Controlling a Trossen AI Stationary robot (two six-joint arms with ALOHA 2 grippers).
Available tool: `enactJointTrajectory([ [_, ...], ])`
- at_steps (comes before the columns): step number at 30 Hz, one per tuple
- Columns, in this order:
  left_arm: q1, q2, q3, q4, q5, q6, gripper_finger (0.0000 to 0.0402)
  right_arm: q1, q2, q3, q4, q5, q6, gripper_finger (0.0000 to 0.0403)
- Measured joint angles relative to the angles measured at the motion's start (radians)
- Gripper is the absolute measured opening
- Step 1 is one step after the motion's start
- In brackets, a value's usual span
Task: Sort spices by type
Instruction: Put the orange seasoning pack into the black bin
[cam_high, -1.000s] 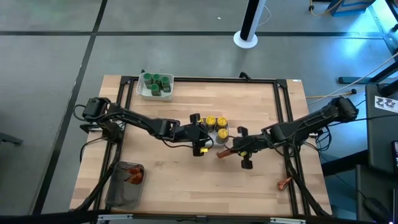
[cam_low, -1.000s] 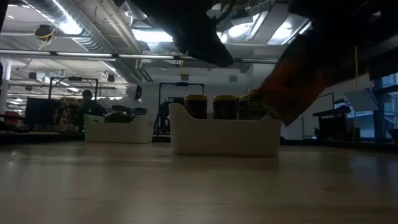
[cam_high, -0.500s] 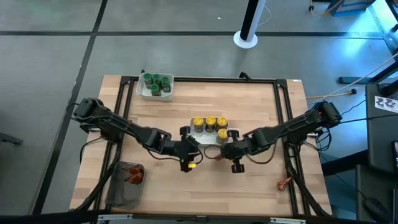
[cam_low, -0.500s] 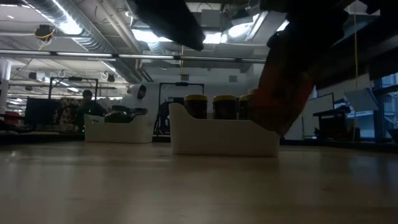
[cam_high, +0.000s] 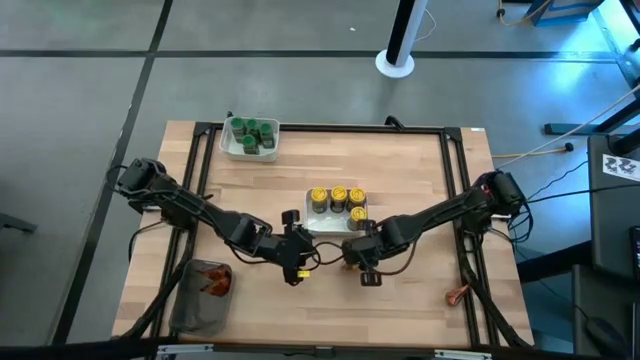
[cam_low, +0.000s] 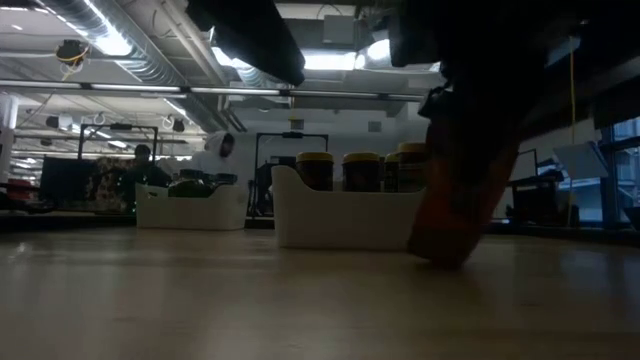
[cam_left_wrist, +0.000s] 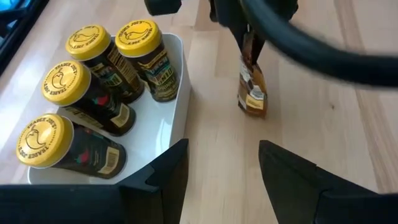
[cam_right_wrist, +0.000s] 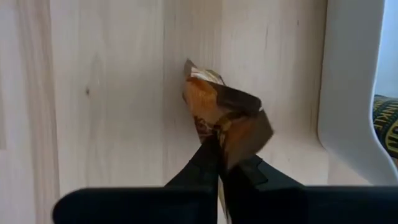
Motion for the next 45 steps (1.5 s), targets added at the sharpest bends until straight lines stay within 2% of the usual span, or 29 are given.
enactJointTrajectory([
  [14,0.016,0.013,0.0,0.01,0.0,0.022,0.0178,-0.014,-0.008,0.0,0.035,0.001,-0.017,0.0012],
  [21,0.017,0.016,0.0,0.013,-0.001,0.022,0.0178,-0.014,-0.008,0.07,0.013,0.0,-0.027,0.0015],
  [24,0.017,0.022,0.0,0.015,-0.004,0.022,0.0178,-0.014,-0.008,0.087,0.005,0.0,-0.028,0.0032],
  [35,0.016,0.031,0.0,0.018,-0.003,0.025,0.0178,-0.014,-0.008,0.081,0.008,0.027,-0.028,0.0139],
  [38,0.016,0.031,0.0,0.029,-0.003,0.023,0.0178,-0.012,-0.009,0.103,-0.042,0.016,-0.048,0.0151],
  [45,0.017,0.034,0.0,0.075,-0.002,0.0,0.0178,-0.01,-0.059,0.206,-0.295,0.01,-0.053,0.0156],
])
